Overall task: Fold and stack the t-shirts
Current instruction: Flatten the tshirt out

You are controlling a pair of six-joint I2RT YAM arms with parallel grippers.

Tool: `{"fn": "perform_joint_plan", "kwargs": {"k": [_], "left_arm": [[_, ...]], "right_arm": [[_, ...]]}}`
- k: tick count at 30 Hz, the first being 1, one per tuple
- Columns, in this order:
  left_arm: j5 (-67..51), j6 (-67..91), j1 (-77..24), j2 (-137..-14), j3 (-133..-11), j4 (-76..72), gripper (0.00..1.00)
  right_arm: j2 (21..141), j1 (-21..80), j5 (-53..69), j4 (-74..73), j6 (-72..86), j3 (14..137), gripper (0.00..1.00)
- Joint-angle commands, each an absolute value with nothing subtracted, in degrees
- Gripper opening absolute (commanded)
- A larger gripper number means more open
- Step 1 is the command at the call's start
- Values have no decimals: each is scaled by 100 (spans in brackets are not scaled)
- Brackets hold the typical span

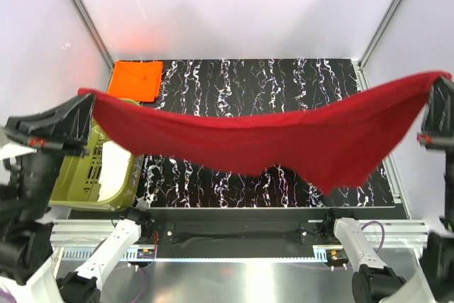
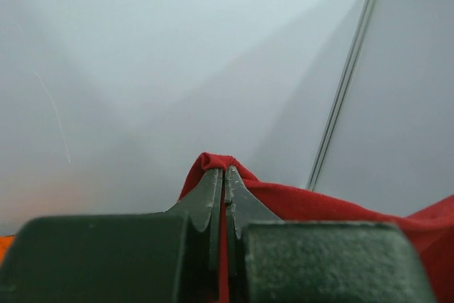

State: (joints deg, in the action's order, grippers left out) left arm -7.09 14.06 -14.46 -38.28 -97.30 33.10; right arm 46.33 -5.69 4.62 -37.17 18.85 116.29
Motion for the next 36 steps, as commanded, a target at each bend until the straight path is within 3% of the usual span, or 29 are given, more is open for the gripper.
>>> {"fn": "perform_joint_plan", "kwargs": {"k": [1, 10, 15, 36], "left_arm": [[-800, 1494, -1424, -3718, -9405, 3314, 0], [-624, 1327, -1433, -4446, -9202, 2542, 0], [-799, 1283, -1424, -5054, -9712, 2391, 0], [-958, 1450, -1433, -3296, -10634, 3305, 0]], "right_arm": [[4535, -598, 633, -3824, 1960, 11848, 0], [4807, -598, 413, -2752, 1890, 11127, 0], [5422, -598, 518, -2673, 1793, 11636, 0], [4561, -589, 703, -4174, 2259, 13974, 0]]}}
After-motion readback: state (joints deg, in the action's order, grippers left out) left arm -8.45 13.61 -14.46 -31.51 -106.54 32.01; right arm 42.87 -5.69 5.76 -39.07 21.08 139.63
